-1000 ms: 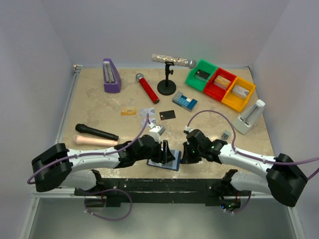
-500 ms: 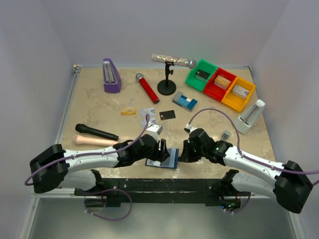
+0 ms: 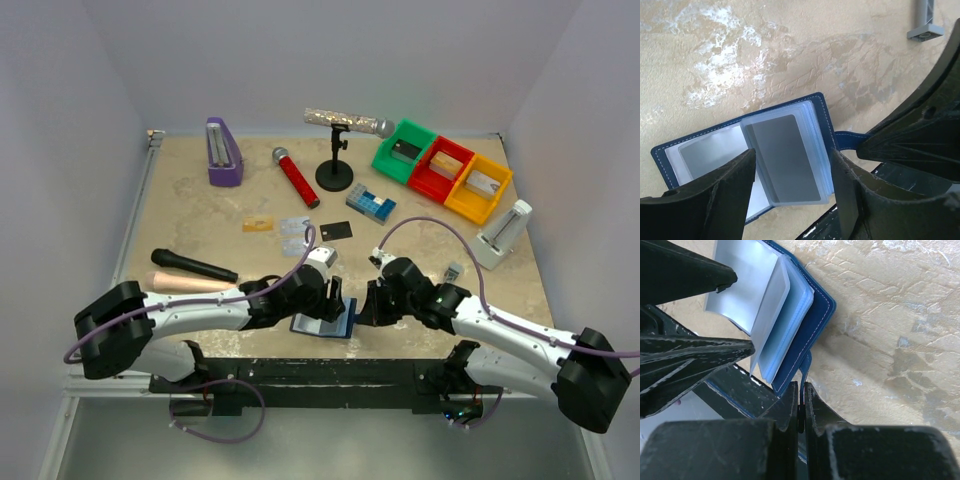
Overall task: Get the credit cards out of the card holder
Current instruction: Remove the credit card from the card holder.
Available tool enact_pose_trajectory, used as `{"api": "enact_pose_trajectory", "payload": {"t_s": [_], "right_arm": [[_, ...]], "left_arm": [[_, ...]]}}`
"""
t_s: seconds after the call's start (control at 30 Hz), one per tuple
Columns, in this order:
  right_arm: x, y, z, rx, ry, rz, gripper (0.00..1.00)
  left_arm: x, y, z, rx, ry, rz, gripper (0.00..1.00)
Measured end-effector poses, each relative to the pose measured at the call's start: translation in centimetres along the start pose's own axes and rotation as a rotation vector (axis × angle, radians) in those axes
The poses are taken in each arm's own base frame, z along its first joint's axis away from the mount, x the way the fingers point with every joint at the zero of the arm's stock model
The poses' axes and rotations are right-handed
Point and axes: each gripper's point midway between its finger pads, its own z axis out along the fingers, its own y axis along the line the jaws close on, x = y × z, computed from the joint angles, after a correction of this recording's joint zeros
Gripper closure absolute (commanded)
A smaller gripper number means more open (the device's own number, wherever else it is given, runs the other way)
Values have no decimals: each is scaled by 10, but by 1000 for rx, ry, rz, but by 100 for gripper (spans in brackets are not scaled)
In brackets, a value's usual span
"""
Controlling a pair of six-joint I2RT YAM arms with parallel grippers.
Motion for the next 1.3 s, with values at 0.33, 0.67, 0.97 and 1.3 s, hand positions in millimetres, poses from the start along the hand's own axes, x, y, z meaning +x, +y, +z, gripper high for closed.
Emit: {"api": "enact_pose_trajectory", "payload": {"t_s": [0.33,0.67,0.97,1.3], "right_arm": [[-1,2,-2,-8,-8,-2,100],[-1,2,-2,-9,-7,-2,100],[-1,2,-2,-9,-5,-3,100],[-1,1,-2,-8,-4,-6,100]], "left_arm": [[14,11,7,-53,64,30,34],[15,11,7,-54,67,29,34],[9,2,6,-34,56,33,34],[14,6,9,-75,76,54,39]]}}
